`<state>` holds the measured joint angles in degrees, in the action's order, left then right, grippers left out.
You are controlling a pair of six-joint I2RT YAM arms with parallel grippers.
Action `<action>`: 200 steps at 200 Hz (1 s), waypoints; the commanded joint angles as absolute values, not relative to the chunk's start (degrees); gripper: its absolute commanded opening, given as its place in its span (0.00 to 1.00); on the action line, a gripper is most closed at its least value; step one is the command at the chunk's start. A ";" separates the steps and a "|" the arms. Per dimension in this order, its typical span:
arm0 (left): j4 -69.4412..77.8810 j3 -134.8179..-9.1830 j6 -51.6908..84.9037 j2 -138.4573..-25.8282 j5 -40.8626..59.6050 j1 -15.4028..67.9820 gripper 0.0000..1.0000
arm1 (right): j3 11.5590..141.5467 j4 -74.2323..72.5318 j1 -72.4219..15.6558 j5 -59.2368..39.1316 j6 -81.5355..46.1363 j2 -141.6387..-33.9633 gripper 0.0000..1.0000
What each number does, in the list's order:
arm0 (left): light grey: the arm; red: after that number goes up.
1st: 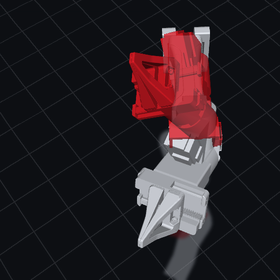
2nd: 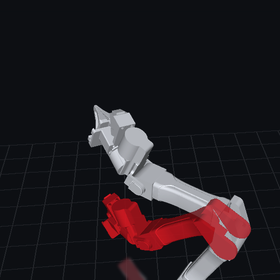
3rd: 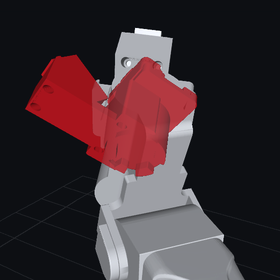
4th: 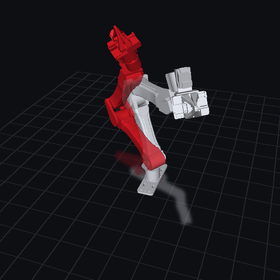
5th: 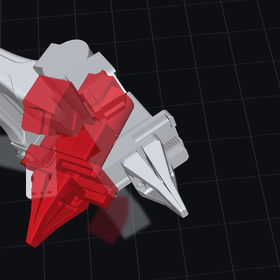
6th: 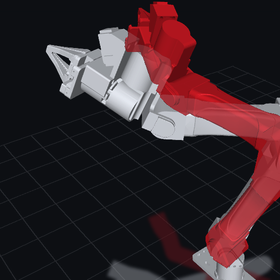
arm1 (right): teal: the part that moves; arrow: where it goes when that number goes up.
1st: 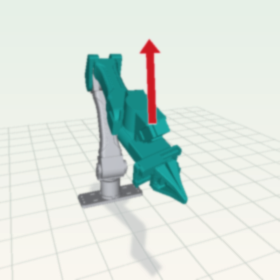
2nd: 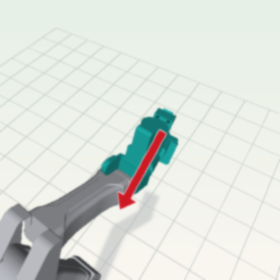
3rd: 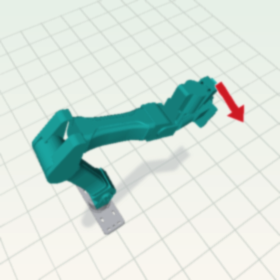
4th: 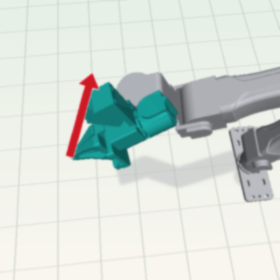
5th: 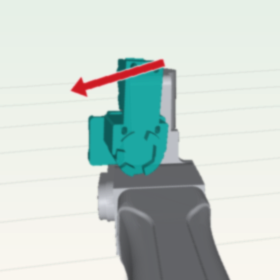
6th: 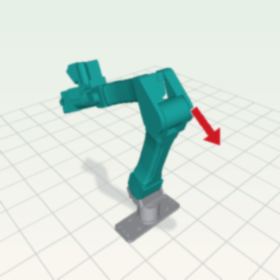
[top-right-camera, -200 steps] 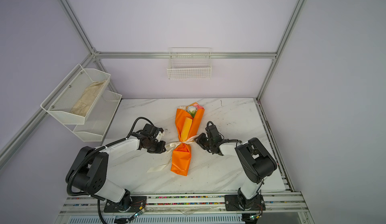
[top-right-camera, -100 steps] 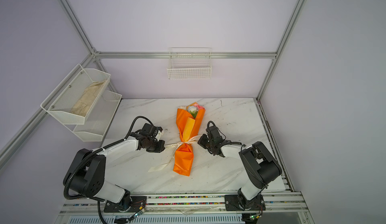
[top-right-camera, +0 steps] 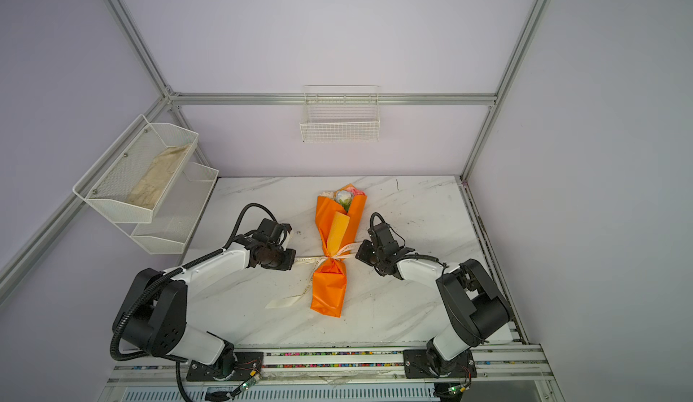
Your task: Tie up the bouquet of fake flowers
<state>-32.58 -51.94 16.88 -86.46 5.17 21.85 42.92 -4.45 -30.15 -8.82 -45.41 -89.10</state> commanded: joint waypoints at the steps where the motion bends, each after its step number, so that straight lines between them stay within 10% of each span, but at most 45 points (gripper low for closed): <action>1: -41.05 -55.80 15.90 -85.46 -9.32 19.95 0.00 | 42.43 3.26 -25.39 1.91 -42.82 -87.85 0.00; 200: -45.36 -58.17 -17.17 -89.53 -40.69 28.51 0.00 | 45.71 8.29 -18.05 7.21 -34.06 -85.85 0.00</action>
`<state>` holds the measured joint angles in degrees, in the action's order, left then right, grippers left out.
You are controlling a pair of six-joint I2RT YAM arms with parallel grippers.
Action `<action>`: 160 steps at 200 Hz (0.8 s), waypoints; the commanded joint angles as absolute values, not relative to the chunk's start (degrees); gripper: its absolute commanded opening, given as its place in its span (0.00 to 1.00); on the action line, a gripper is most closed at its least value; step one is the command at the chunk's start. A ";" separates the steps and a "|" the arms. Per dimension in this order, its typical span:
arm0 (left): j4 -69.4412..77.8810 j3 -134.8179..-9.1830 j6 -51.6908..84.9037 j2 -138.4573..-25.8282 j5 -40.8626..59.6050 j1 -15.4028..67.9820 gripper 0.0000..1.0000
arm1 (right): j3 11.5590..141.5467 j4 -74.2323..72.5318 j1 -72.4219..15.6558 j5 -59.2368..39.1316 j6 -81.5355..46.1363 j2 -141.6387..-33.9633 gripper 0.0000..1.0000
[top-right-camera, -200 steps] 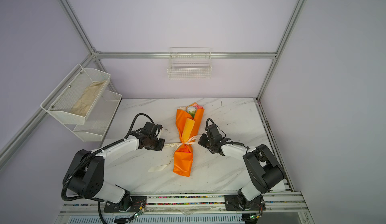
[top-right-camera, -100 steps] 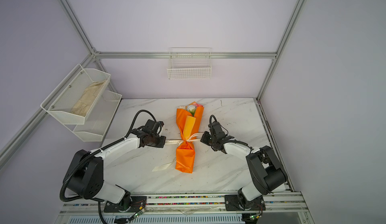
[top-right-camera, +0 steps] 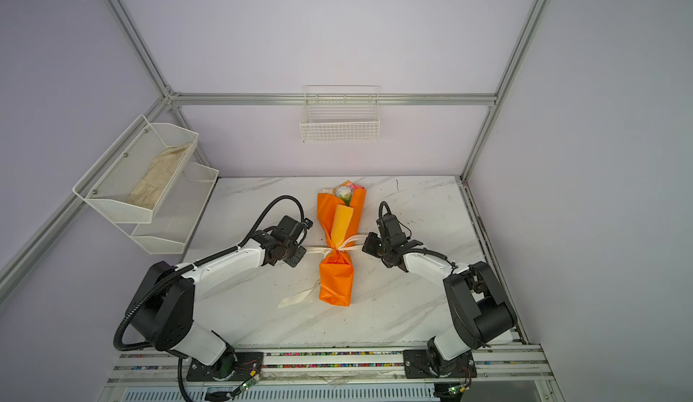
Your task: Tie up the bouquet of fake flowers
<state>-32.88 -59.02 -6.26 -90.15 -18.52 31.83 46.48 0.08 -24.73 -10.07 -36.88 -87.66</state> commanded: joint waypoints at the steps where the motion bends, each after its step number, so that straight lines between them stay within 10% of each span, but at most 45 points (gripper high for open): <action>1: -45.31 -58.13 -17.46 -89.46 -40.69 28.49 0.00 | 45.66 8.27 -18.03 7.16 -34.04 -85.90 0.00; 75: -44.47 -61.72 -18.56 -88.29 -30.31 31.51 0.00 | 44.99 4.42 -17.18 -5.22 -25.87 -85.58 0.00; 119: -38.60 -60.80 -5.01 -83.45 -13.72 31.40 0.50 | 44.46 4.46 -17.19 -15.97 -25.09 -81.66 0.31; 160: -26.43 -54.73 7.37 -74.03 -1.64 27.53 0.73 | 45.18 2.65 -17.08 -22.54 -26.20 -76.73 0.38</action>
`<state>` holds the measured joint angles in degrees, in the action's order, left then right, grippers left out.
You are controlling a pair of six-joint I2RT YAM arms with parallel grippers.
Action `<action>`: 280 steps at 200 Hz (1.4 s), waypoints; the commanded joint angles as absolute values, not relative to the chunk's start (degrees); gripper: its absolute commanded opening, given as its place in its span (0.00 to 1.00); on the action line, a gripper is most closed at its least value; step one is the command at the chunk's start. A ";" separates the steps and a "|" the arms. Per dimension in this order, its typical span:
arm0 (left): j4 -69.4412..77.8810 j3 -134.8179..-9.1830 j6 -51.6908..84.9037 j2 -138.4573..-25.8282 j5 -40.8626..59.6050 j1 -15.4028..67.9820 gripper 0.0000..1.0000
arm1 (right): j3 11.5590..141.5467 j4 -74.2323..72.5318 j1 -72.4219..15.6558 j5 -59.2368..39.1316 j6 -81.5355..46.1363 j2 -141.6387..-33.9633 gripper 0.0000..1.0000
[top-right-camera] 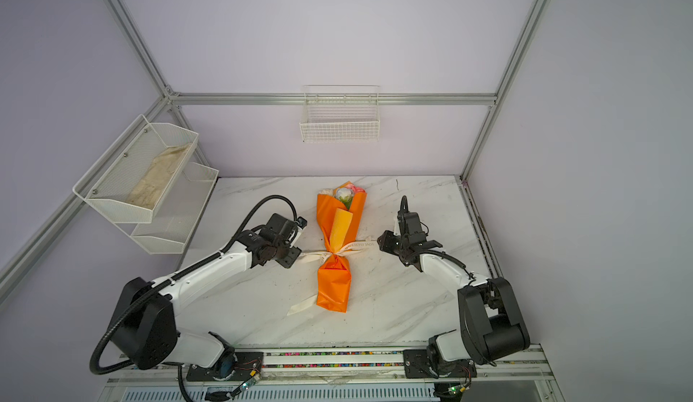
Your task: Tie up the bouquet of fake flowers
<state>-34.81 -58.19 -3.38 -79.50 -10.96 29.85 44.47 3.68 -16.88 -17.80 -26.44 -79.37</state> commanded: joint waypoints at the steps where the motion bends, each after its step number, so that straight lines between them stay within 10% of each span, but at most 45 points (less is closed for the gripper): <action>1: -26.22 -54.65 7.60 -74.02 -1.26 27.30 0.73 | 45.13 2.47 -17.11 -22.74 -26.24 -76.77 0.38; 177: -6.21 -48.36 34.08 -84.68 24.76 21.53 0.84 | 44.73 -10.30 -21.59 -35.42 -33.69 -87.62 0.42; 280: 0.28 -54.63 37.76 -98.49 32.51 22.85 0.66 | 47.99 -15.73 -24.36 -38.07 -37.00 -99.73 0.43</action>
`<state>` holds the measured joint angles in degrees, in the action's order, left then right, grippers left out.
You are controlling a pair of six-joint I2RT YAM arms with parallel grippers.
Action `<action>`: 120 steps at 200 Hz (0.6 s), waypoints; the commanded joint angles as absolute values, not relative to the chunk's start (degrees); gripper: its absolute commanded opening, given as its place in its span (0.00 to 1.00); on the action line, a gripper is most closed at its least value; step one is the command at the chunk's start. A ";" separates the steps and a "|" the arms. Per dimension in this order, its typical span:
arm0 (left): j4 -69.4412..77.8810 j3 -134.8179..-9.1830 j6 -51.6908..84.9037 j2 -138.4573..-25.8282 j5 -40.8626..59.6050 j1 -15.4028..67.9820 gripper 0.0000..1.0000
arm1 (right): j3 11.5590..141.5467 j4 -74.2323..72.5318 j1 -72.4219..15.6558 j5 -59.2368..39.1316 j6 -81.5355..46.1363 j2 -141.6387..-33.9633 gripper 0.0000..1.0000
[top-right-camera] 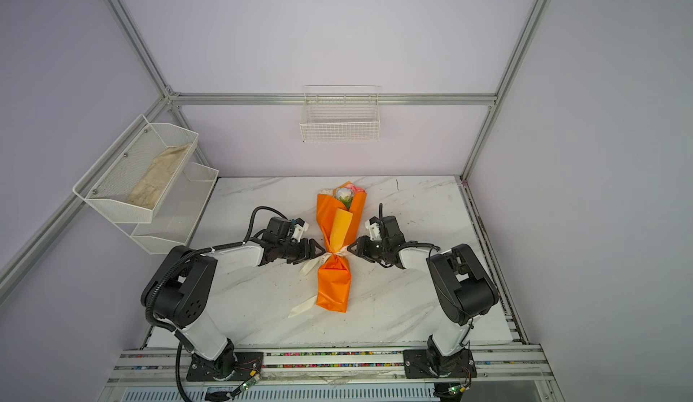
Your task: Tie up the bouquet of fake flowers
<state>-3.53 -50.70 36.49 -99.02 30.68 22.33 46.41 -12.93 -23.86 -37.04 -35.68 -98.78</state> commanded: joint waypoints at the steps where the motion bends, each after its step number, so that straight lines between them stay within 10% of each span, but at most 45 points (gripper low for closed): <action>1: 0.32 -54.56 37.77 -98.46 32.43 22.85 0.66 | 47.99 -15.69 -24.40 -38.02 -37.00 -99.79 0.43; 120: 9.52 -61.18 43.77 -108.64 35.15 24.96 0.56 | 47.10 -18.26 -21.13 -28.97 -41.67 -100.53 0.43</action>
